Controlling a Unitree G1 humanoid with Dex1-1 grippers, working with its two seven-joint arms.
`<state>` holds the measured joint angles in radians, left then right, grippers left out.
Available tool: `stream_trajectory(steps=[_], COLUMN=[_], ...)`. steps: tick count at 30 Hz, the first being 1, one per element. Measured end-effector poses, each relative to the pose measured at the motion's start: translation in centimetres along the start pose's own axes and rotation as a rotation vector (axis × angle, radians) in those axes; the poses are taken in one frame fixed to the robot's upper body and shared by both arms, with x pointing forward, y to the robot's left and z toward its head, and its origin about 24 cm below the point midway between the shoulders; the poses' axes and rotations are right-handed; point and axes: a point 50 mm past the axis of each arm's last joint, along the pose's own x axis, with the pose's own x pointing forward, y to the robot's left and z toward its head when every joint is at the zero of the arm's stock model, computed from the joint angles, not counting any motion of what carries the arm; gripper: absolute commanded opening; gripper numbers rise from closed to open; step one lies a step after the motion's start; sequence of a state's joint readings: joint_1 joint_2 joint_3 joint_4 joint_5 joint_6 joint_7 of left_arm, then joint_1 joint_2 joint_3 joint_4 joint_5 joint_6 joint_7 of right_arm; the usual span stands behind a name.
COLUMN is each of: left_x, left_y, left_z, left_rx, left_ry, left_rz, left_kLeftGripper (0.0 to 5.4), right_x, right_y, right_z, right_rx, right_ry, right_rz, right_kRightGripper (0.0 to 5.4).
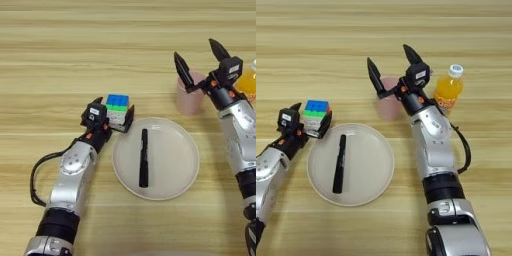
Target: Move the objects on the table
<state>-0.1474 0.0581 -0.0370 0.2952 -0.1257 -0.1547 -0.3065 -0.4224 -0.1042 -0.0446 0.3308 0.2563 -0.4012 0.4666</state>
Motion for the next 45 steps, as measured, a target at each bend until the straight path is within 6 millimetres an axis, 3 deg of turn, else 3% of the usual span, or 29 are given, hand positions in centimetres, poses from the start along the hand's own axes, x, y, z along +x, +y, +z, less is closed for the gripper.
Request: stream_trajectory(steps=[25,45], left_x=[0.2,0.3], left_y=[0.5,0.3], left_z=[-1.6,-1.9], left_rx=[-0.033,-0.041], left_ry=[0.079,0.089], left_rz=[0.054,0.052], left_kLeftGripper=[5.4,3.58], right_x=[-0.1,-0.1], right_y=[0.2,0.2], right_z=[0.0,0.1], right_rx=[0.002,0.002], right_ry=[-0.003,-0.004], right_rz=[0.006,0.007], right_kRightGripper=[5.36,5.4])
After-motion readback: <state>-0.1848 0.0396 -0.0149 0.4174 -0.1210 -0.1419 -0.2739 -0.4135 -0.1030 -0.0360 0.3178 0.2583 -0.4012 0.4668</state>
